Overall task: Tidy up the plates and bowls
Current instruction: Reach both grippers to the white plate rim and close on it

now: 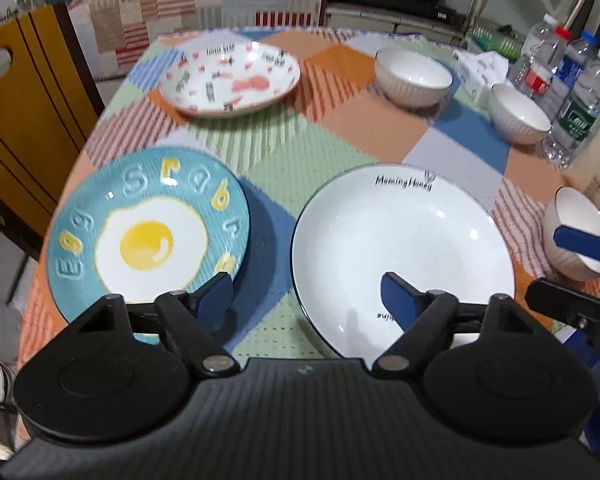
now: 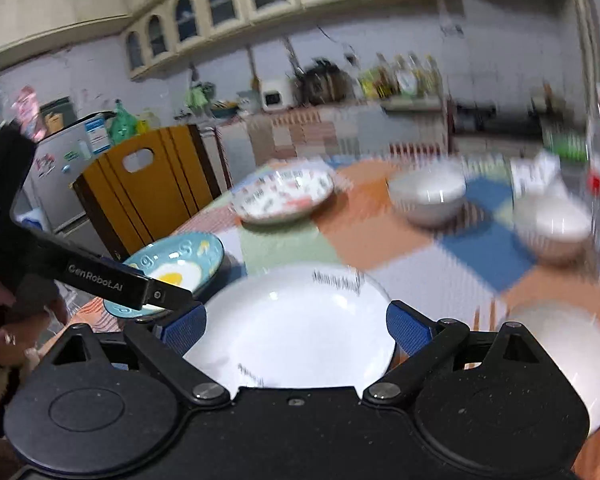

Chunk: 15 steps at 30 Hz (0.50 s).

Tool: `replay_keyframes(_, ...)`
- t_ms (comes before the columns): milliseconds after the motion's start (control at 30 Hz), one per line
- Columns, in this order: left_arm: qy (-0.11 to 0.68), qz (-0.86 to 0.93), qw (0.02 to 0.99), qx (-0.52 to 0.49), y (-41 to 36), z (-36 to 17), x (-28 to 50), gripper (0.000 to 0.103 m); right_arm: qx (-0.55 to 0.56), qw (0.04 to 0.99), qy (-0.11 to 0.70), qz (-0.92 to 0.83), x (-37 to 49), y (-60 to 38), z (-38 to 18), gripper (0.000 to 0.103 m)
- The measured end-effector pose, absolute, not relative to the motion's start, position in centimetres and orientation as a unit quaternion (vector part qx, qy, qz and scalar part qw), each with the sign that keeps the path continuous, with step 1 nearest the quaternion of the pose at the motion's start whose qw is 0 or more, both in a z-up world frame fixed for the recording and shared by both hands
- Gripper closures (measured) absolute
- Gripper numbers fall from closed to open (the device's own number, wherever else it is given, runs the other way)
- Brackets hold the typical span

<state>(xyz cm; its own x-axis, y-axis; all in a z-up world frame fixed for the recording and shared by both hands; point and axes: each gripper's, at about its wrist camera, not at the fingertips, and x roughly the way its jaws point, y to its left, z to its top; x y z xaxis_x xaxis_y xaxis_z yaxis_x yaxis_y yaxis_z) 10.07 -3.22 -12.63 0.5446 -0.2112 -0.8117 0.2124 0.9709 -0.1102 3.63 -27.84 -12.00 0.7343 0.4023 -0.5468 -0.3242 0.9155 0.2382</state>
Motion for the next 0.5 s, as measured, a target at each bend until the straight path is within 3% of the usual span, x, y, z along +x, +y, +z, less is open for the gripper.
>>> replay_keyframes(267,0.492,-0.131,0.860,-0.039,-3.0,-15.3,11.0,0.029,0.098,0.912,0.362,0.168,4.4,-28.6,-16.3,0.013)
replay_keyframes(400,0.518,-0.124,0.845,-0.047,-3.1,-16.9,11.4,0.037,0.117,0.905,0.377,0.157,4.7,-29.3,-17.3,0.026)
replay_keyframes(500,0.529,-0.124,0.838,-0.052,-3.2,-17.6,11.4,0.049,0.116,0.903,0.386,0.149,5.2,-29.3,-17.8,0.037)
